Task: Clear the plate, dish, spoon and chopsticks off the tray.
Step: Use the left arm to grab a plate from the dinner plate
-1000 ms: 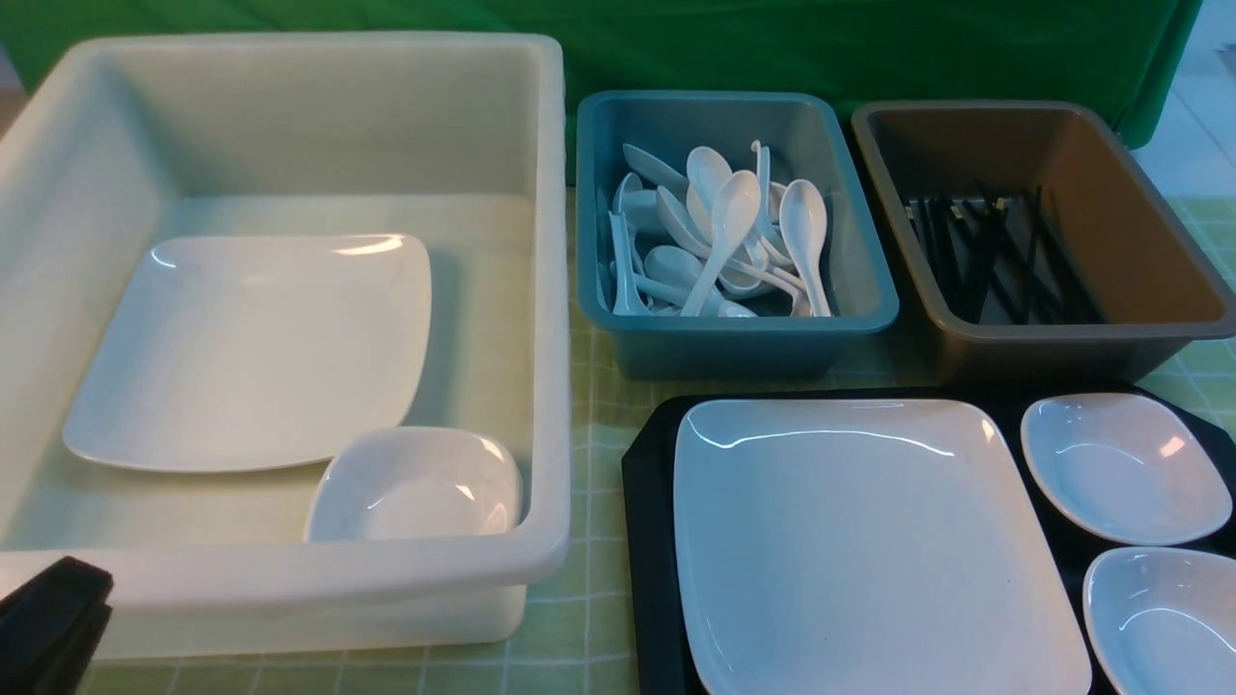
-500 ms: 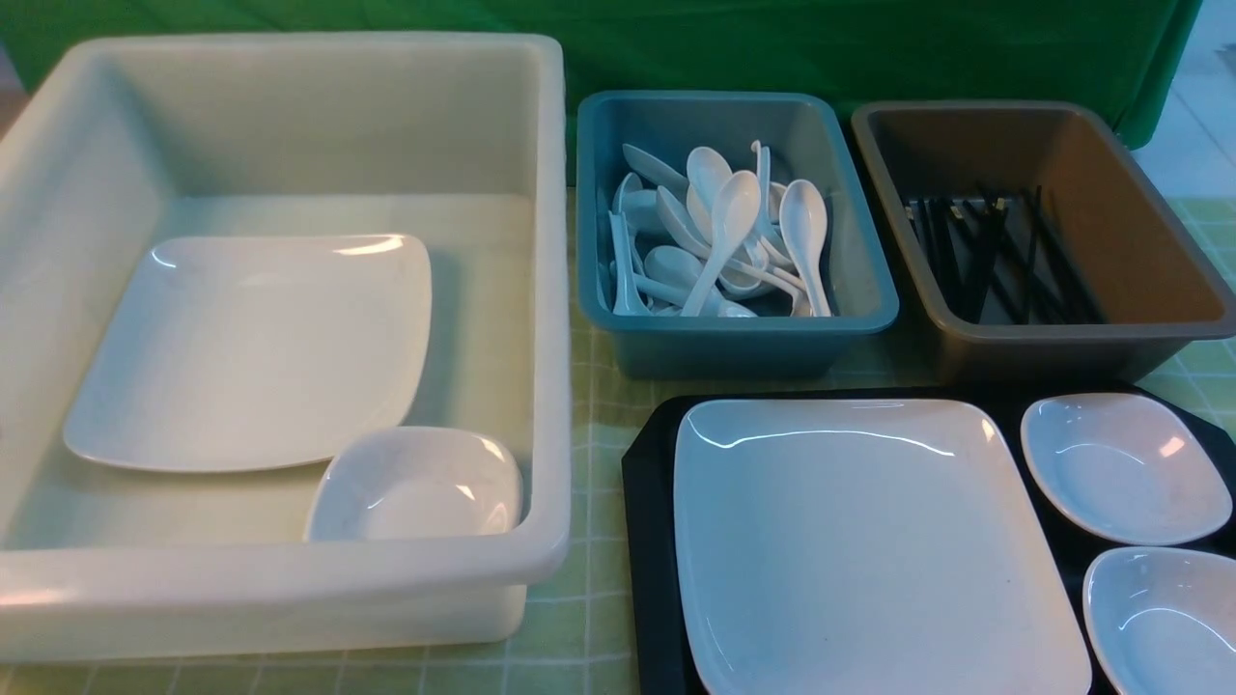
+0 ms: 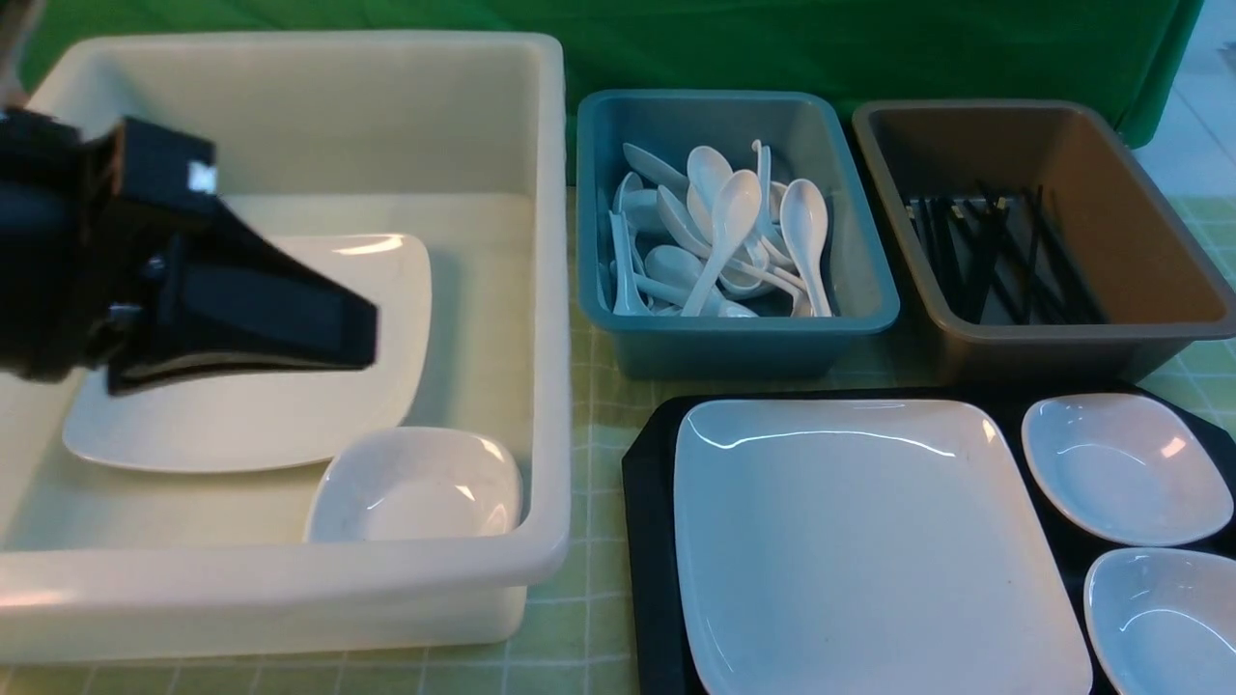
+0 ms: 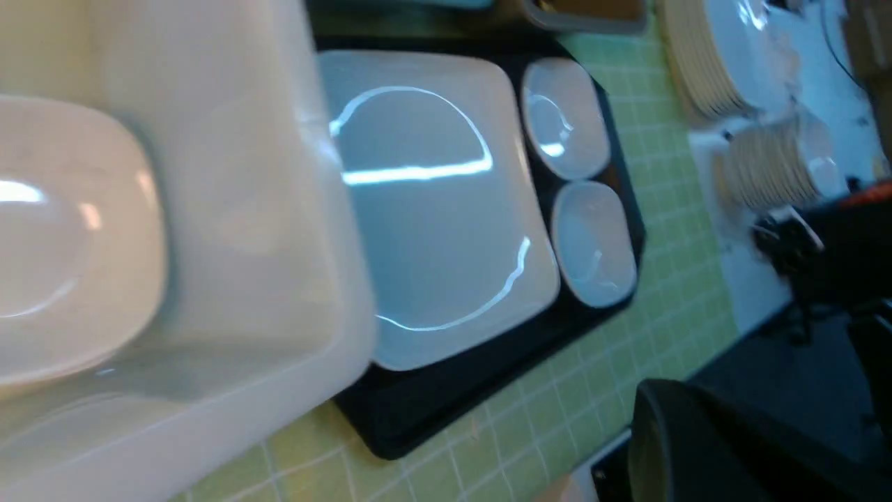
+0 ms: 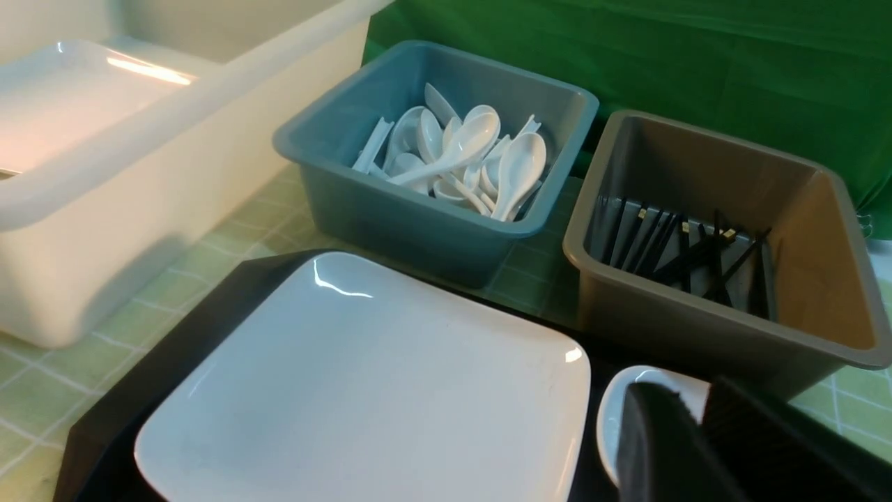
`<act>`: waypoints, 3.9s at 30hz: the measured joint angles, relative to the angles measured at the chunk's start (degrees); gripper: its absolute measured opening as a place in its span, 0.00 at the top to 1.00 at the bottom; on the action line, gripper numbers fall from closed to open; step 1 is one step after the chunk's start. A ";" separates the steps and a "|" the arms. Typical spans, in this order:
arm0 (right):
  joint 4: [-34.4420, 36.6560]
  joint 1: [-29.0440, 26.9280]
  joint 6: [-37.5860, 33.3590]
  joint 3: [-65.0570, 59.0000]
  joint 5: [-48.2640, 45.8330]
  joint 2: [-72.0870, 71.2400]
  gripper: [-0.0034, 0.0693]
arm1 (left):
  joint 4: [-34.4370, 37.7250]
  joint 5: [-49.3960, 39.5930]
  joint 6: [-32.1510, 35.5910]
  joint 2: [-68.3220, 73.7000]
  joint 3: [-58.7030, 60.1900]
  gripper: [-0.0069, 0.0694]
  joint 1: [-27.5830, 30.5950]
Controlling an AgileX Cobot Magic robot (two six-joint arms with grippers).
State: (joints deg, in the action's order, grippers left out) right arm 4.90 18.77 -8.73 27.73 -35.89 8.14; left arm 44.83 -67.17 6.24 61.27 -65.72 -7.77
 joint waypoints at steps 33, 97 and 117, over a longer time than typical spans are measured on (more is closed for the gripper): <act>0.00 0.00 0.00 0.00 -2.56 0.00 0.77 | -39.42 3.98 -22.12 55.52 -37.41 0.43 -33.33; 0.00 0.00 0.00 0.00 -2.58 0.00 0.72 | -25.31 12.90 -10.92 67.64 -37.92 0.42 -26.27; 0.00 0.00 0.00 0.00 -2.58 0.00 0.71 | -21.58 10.24 -13.16 67.60 -37.98 0.82 -25.77</act>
State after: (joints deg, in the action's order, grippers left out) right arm 4.90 18.77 -8.73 27.73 -38.47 8.14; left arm 23.26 -56.93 -6.91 128.88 -103.71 -33.54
